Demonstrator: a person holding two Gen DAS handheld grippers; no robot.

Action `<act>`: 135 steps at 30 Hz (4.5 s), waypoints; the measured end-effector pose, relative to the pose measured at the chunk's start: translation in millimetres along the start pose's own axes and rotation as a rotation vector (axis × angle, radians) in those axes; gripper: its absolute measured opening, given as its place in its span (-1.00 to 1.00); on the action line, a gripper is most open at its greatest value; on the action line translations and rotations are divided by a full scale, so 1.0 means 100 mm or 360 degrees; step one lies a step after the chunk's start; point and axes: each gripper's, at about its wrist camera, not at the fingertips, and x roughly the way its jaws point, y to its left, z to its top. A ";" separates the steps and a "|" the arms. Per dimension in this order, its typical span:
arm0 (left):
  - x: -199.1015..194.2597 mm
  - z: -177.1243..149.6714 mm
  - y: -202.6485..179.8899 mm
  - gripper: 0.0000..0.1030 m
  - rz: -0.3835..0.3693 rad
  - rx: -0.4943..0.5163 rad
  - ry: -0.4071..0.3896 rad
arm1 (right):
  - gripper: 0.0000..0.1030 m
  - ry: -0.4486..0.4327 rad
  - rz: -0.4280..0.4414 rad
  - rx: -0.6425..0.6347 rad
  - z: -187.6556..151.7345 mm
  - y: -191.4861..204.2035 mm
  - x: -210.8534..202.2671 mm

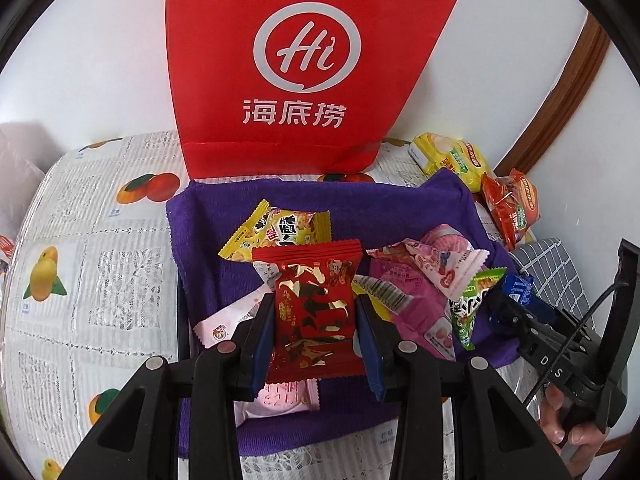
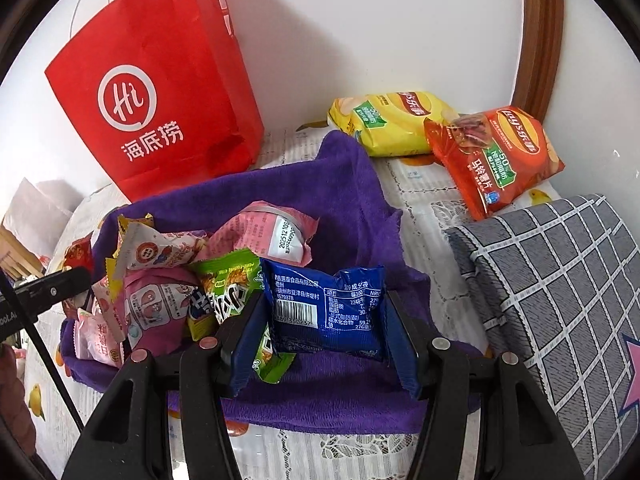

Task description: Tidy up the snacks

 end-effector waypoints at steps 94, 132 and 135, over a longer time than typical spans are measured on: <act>-2.06 -1.63 -0.61 0.65 -0.0097 0.0121 -0.0213 | 0.99 -0.0331 -0.0153 0.0136 -1.53 0.24 -2.90; -2.98 -2.56 -0.89 0.92 0.0072 0.0186 -0.0459 | 0.99 -0.0461 -0.0241 0.0034 -2.34 0.24 -3.72; -2.98 -2.57 -0.90 0.92 0.0060 0.0192 -0.0455 | 0.99 -0.0462 -0.0241 0.0032 -2.35 0.25 -3.72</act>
